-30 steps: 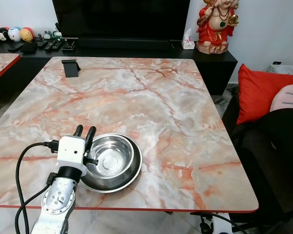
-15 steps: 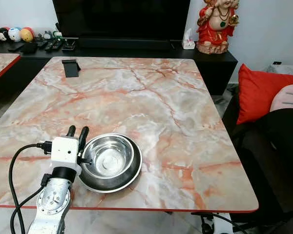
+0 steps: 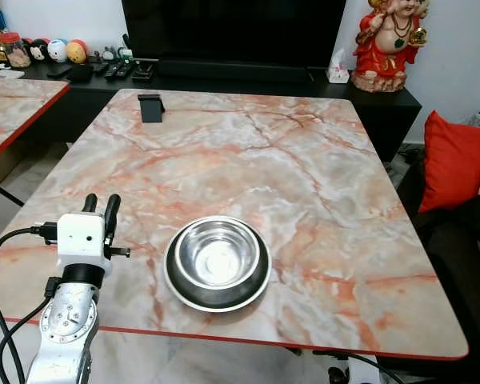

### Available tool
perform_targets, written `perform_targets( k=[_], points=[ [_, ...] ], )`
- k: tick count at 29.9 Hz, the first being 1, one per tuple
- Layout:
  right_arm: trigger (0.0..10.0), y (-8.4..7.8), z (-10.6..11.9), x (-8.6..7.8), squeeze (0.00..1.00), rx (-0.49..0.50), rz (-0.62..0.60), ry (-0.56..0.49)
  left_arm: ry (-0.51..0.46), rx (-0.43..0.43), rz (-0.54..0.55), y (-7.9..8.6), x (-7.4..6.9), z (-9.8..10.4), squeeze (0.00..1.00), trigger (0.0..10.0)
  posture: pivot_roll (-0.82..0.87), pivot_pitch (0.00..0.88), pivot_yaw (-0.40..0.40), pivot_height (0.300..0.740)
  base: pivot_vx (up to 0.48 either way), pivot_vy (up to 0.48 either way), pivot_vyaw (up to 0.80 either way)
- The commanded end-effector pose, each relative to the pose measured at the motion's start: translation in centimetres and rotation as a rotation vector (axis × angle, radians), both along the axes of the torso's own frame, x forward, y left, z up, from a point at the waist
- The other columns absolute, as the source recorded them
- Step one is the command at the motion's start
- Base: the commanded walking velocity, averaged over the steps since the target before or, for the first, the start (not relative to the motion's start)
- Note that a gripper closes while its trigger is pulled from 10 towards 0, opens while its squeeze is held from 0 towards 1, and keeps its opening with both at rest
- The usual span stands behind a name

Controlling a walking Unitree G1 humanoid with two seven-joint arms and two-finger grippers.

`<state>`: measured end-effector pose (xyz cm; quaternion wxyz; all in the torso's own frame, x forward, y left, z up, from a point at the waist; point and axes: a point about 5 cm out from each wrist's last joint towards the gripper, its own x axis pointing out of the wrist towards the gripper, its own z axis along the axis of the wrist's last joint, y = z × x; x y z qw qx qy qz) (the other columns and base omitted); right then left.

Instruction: Setting the table

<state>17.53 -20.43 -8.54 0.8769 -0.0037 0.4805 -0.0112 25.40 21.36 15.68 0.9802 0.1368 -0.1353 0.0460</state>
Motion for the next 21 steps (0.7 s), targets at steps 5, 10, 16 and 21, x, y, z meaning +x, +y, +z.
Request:
perform_targets(
  k=[5, 10, 16, 21],
  points=[
    [10.0, 0.06, 0.06, 0.1, 0.0, 0.002, 0.006, -0.013, 0.006, 0.004, 0.002, 0.23, 0.0, -0.2, 0.0, 10.0, 0.0, 0.0, -0.01, 0.74, 0.0, 0.337, 0.0],
    [10.0, 0.14, 0.04, 0.08, 0.0, 0.004, 0.007, -0.015, 0.001, 0.005, -0.01, 0.06, 0.23, -0.06, 0.0, 10.0, 0.0, 0.0, -0.005, 0.74, 0.0, 0.338, 0.0],
    [10.0, 0.26, -0.01, 0.0, 0.0, 0.01, 0.001, -0.017, 0.002, 0.002, -0.032, -0.45, 0.38, -0.15, 0.0, 10.0, -0.01, 0.0, -0.001, 0.74, 0.0, 0.338, 0.0],
    [10.0, 0.36, -0.07, -0.12, 0.0, 0.013, -0.001, -0.017, 0.005, 0.0, -0.041, -0.62, 0.35, -0.27, 0.0, 10.0, -0.01, 0.0, 0.006, 0.74, 0.0, 0.34, 0.0]
  ],
)
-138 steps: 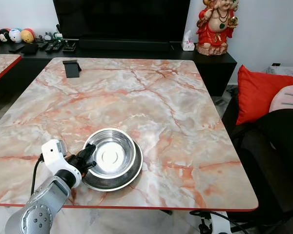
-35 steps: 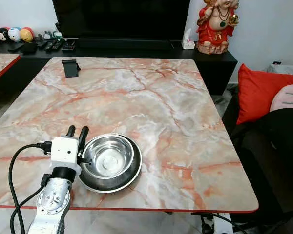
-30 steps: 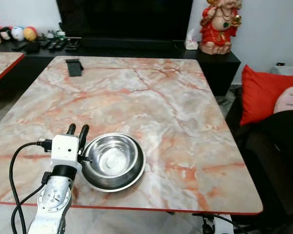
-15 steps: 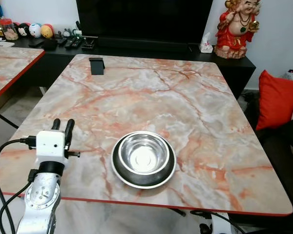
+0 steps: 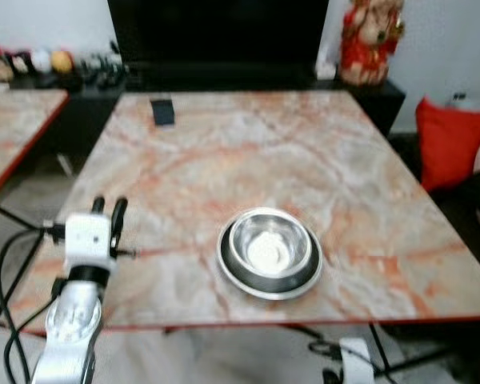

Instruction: Setting the table

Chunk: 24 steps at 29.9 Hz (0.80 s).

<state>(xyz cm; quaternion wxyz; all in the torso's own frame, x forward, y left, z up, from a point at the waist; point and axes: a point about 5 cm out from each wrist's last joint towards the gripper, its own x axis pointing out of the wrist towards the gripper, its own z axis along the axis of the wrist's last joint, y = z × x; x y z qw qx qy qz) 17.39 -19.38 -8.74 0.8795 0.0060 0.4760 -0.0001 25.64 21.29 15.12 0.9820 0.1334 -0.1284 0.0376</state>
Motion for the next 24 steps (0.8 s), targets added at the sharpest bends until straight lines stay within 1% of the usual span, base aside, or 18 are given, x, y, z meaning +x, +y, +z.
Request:
perform_targets(
  k=[1, 5, 7, 11, 13, 16, 24],
  points=[
    [10.0, -0.68, 0.12, 0.02, 0.0, -0.014, -0.011, -0.006, -0.011, 0.005, -0.026, -0.55, 0.11, 0.28, 0.0, 10.0, -0.01, 0.0, 0.006, 0.74, 0.0, 0.337, 0.0],
    [10.0, -0.61, 0.07, -0.08, 0.0, -0.018, 0.002, -0.005, -0.01, 0.002, -0.035, -0.69, 0.1, 0.2, 0.0, 10.0, -0.01, 0.0, 0.008, 0.74, 0.0, 0.338, 0.0],
    [10.0, -0.61, 0.07, -0.09, 0.0, -0.03, 0.02, -0.006, -0.009, -0.001, -0.039, -0.82, 0.1, 0.16, 0.0, 10.0, -0.01, 0.0, 0.009, 0.74, 0.0, 0.337, 0.8],
    [10.0, -0.55, 0.01, -0.23, 0.0, -0.017, 0.007, -0.005, -0.009, -0.004, -0.048, -1.07, 0.08, 0.11, 0.0, 10.0, -0.01, 0.0, 0.011, 0.74, 0.0, 0.34, 0.8],
    [10.0, -0.54, 0.0, -0.26, 0.0, -0.012, 0.001, -0.007, -0.009, -0.005, -0.049, -1.1, 0.07, 0.09, 0.0, 10.0, -0.01, 0.0, 0.011, 0.74, 0.0, 0.337, 0.48],
    [10.0, -0.51, -0.05, -0.36, 0.0, 0.0, -0.014, -0.009, -0.009, -0.008, -0.051, -1.13, 0.03, 0.04, 0.0, 10.0, -0.01, 0.0, 0.011, 0.74, 0.0, 0.337, 0.0],
    [10.0, -0.47, -0.02, -0.31, 0.0, -0.006, -0.001, -0.013, -0.007, -0.023, -0.042, -1.1, -0.08, 0.08, 0.0, 10.0, 0.0, 0.0, 0.013, 0.74, 0.0, 0.34, 0.0]
  ],
)
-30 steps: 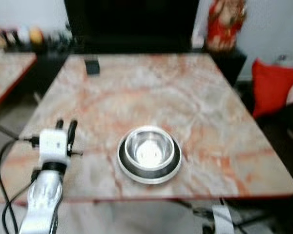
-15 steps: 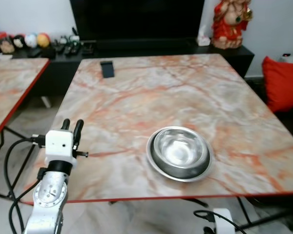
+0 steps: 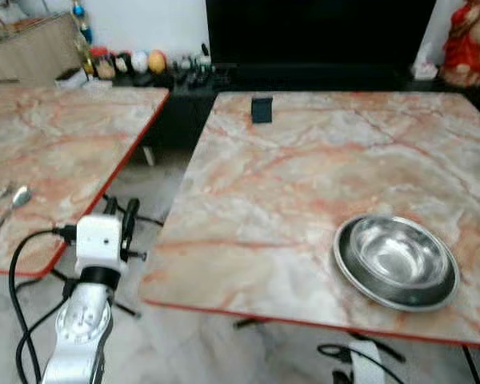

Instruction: Setting the table

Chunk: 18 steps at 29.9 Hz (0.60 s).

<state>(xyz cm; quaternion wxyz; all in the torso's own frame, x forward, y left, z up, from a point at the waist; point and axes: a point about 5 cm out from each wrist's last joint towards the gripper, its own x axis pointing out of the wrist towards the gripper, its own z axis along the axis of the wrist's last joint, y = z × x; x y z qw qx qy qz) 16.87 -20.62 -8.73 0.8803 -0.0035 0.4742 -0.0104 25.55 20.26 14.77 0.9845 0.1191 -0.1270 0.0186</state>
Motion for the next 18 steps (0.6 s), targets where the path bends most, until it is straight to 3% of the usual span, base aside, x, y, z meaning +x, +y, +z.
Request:
perform_targets(
  k=[1, 18],
  points=[
    [10.0, 0.77, 0.0, 0.26, 0.0, 0.021, 0.01, -0.01, -0.015, 0.002, -0.002, -0.08, 0.05, 0.49, 0.0, 10.0, 0.0, 0.0, 0.014, 0.74, 0.0, 0.337, 0.0],
    [10.0, 0.42, 0.17, 0.59, 0.0, 0.017, -0.091, -0.028, -0.014, -0.023, 0.02, -0.16, 0.11, 0.8, 0.0, 10.0, -0.01, 0.0, 0.015, 0.74, 0.0, 0.339, 0.0]
  ],
)
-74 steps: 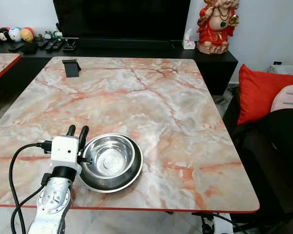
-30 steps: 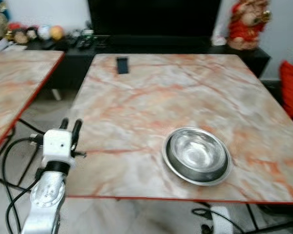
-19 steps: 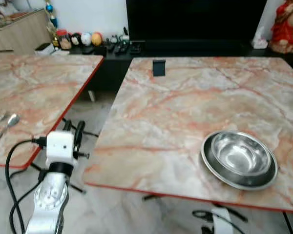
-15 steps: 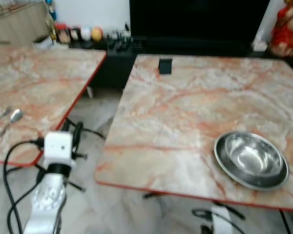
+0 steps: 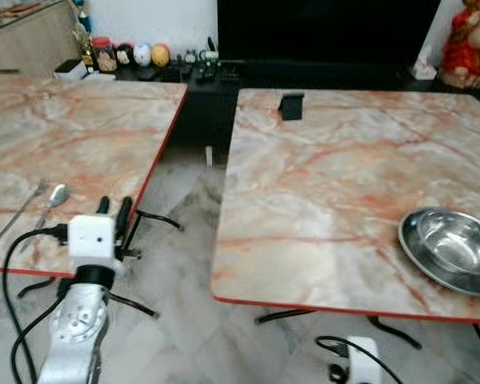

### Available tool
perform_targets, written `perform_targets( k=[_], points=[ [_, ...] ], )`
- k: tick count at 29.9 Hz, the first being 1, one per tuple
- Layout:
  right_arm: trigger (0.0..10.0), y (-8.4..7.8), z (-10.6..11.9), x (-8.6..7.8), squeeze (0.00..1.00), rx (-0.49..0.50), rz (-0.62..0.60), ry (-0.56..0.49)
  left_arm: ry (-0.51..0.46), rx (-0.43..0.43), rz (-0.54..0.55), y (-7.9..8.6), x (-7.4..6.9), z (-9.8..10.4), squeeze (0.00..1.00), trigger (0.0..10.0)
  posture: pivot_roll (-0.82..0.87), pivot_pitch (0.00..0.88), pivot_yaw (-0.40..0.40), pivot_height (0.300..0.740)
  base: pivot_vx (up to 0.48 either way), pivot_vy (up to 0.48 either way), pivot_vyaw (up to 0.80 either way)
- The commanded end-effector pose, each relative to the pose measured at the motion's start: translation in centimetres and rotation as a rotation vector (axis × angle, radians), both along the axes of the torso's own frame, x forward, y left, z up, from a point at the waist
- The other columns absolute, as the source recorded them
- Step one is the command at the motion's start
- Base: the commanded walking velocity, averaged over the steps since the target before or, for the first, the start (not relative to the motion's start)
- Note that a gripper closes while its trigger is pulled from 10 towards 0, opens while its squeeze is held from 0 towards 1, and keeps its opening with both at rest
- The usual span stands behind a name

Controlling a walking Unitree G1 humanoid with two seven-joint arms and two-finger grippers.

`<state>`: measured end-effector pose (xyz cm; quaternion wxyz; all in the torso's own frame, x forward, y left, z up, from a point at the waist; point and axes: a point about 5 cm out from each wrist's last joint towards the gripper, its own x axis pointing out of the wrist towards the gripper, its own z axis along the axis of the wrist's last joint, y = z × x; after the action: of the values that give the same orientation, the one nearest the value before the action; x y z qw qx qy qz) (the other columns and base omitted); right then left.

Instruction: Setting the table

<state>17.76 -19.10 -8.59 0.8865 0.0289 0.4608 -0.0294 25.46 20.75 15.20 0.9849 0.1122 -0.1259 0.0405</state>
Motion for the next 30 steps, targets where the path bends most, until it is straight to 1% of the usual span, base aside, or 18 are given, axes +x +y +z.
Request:
perform_targets(
  k=[1, 4, 12, 30],
  points=[
    [10.0, -1.11, 0.04, -0.27, 0.0, -0.021, -0.032, 0.003, -0.01, -0.004, -0.022, -0.67, 0.23, 0.43, 0.0, 10.0, -0.01, 0.0, 0.014, 0.74, 0.0, 0.352, 0.0],
    [10.0, -1.2, 0.08, -0.22, 0.0, -0.034, -0.042, 0.001, -0.01, -0.006, -0.02, -0.66, 0.28, 0.51, 0.0, 10.0, 0.0, 0.0, 0.013, 0.74, 0.0, 0.36, 0.0],
    [10.0, -1.18, 0.1, -0.14, 0.0, -0.026, -0.033, 0.002, -0.009, -0.004, -0.006, -0.43, 0.09, 0.6, 0.0, 10.0, 0.01, 0.0, 0.009, 0.74, 0.0, 0.364, 0.0],
    [10.0, -1.18, 0.17, -0.02, 0.0, -0.016, -0.021, -0.003, -0.009, -0.009, 0.0, -0.63, -0.02, 0.65, 0.0, 10.0, 0.02, 0.0, 0.001, 0.74, 0.0, 0.371, 0.0]
  ],
)
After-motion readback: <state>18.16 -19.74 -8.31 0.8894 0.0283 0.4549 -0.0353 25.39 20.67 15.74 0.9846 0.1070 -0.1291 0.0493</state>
